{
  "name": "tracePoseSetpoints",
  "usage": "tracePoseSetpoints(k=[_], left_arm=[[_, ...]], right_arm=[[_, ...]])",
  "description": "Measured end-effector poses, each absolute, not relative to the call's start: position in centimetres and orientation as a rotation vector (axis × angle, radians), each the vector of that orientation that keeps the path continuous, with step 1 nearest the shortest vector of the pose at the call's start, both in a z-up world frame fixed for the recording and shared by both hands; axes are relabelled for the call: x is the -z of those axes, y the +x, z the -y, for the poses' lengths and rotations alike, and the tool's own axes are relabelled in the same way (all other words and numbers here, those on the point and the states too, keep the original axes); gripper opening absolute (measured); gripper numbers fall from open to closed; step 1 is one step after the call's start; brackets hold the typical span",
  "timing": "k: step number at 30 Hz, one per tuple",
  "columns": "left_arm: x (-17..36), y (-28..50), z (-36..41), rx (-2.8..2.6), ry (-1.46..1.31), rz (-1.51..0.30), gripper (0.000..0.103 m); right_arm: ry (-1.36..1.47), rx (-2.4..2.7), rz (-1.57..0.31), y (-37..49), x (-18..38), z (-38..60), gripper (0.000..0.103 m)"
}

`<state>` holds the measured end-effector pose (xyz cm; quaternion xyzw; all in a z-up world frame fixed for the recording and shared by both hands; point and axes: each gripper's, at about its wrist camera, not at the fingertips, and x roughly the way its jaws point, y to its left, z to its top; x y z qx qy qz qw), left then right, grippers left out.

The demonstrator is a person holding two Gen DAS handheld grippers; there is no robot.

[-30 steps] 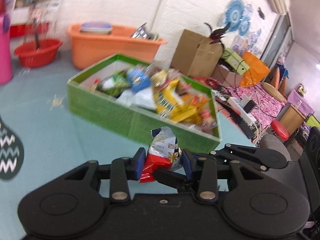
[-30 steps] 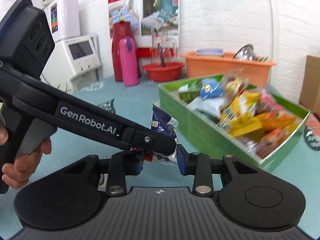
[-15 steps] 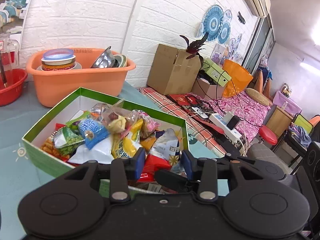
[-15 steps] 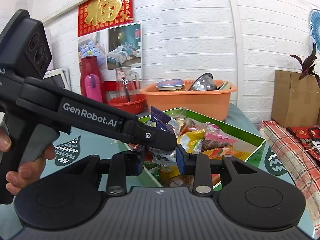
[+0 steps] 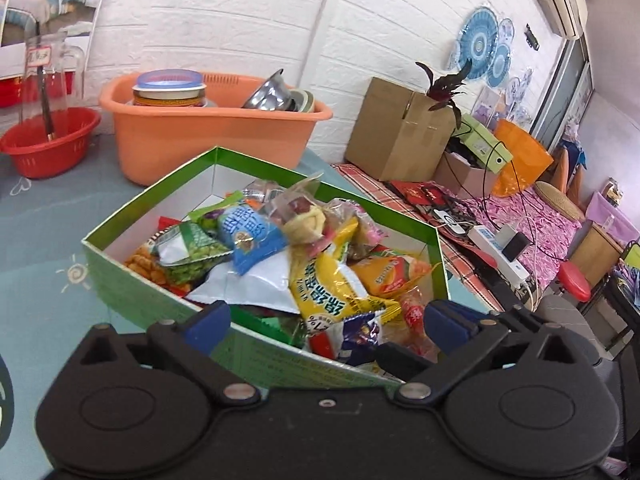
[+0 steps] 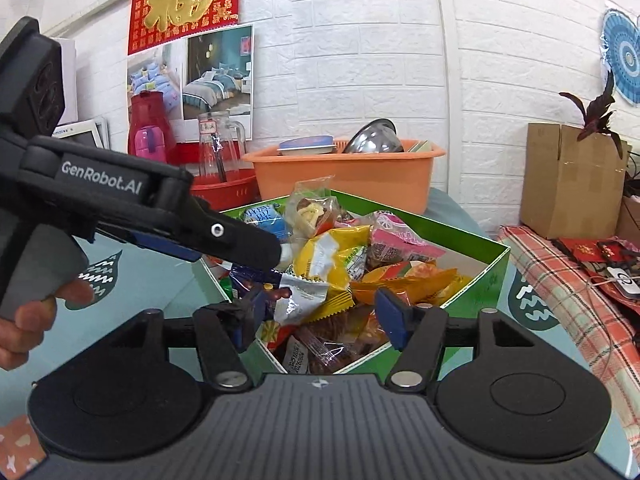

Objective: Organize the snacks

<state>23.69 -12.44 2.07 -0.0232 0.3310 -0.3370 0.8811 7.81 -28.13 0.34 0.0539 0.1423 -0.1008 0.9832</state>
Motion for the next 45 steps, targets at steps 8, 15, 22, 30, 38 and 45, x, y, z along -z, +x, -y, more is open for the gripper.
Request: tracePoseSetpoints(k=[8,15,22,30,38,45], left_arm=[[-3.4,20.4,10.3,0.636,-0.04,-0.662,0.103],[-3.9,15.4,7.9,0.57,-0.051,-0.646,0.103],[-2.0,10.7,6.2,0.498,0.005,-0.646,0.103],[-0.6,7.4,4.9,0.422,0.047,-0.623,0.103],[-0.3,5.4,5.4,0.332,0.136,-0.586,0.103],[0.1,5.1,5.7,0.322,0.148,-0.591,0.103]], right_arm=[[0.078,0.241,-0.289,5.4,-2.0,26.1,0.103],[0.051,0.305,-0.301,1.2,-2.0,24.0,0.103],[0.024,0.356,-0.36,-1.2,-0.6,21.9,0.103],[0.034,0.41,-0.383,-2.2,0.0,21.1,0.103],[0.065,0.427,-0.379,-2.6,0.5,20.9,0.103],[0.076,0.436,-0.38,-2.7,0.7,20.9,0.103]])
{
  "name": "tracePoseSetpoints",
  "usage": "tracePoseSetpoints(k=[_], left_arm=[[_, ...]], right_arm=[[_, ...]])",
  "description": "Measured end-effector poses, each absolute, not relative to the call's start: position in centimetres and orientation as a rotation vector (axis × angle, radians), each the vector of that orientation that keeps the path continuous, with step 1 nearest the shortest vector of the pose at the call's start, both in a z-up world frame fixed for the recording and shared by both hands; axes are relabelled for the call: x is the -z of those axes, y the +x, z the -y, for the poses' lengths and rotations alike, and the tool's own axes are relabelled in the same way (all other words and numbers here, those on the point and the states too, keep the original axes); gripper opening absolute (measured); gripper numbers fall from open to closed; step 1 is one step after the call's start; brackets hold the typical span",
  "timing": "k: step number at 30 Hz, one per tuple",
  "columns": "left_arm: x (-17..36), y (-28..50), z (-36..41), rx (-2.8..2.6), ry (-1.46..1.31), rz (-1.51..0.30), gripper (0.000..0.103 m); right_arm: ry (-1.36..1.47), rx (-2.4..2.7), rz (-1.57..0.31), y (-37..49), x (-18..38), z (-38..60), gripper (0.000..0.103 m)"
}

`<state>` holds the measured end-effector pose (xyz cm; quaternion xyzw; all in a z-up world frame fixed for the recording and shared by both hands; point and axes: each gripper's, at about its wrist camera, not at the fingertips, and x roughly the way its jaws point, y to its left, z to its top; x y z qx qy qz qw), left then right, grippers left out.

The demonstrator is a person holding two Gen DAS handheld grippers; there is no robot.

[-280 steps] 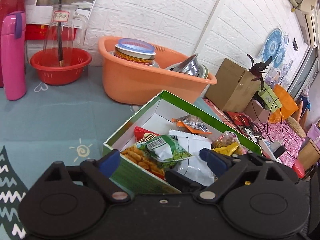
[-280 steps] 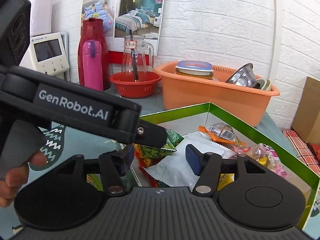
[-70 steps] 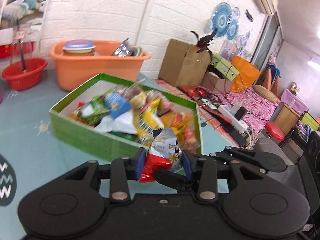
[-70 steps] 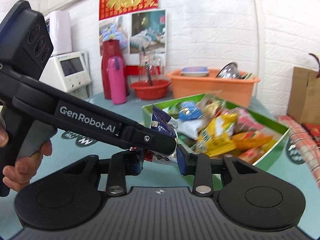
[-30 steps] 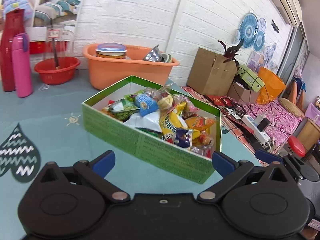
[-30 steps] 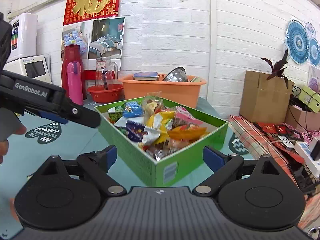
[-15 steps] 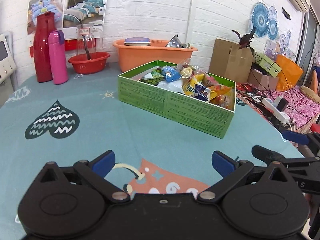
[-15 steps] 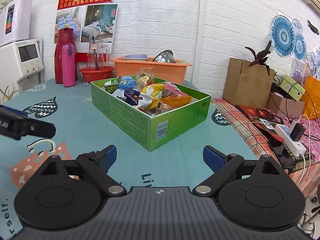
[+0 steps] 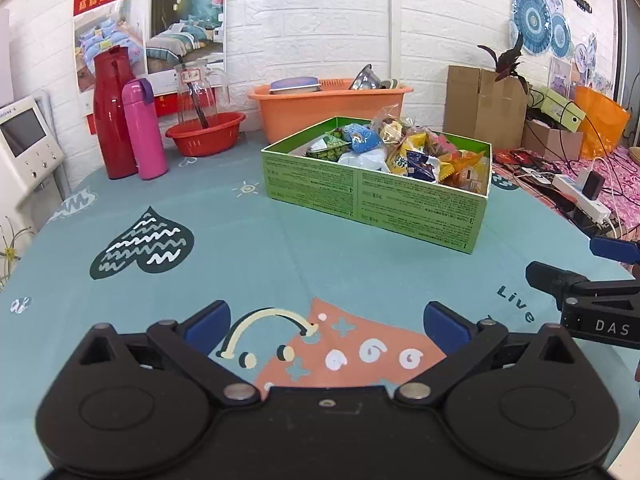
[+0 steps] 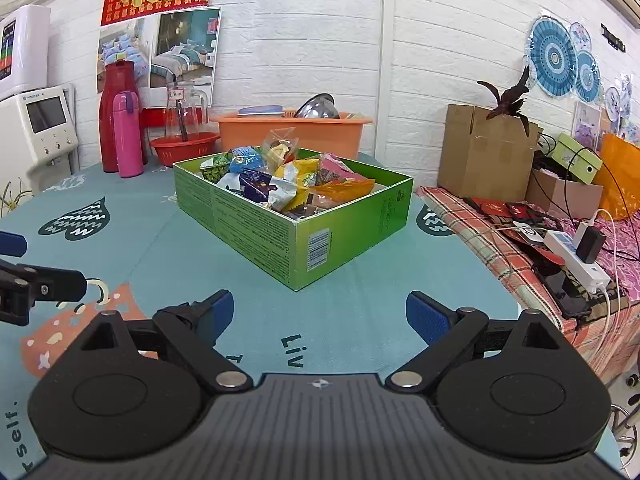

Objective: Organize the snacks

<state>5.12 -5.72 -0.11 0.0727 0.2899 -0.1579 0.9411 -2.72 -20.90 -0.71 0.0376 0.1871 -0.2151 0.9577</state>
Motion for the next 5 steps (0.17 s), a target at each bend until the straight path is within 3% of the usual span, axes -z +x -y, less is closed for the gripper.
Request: tracePoseSetpoints(k=[5], left_arm=[[0.19,4.78,6.16,0.302,0.165,-0.581,0.103]], right_arm=[[0.081,0.437,-0.379,-2.79,0.78,21.2,0.103]])
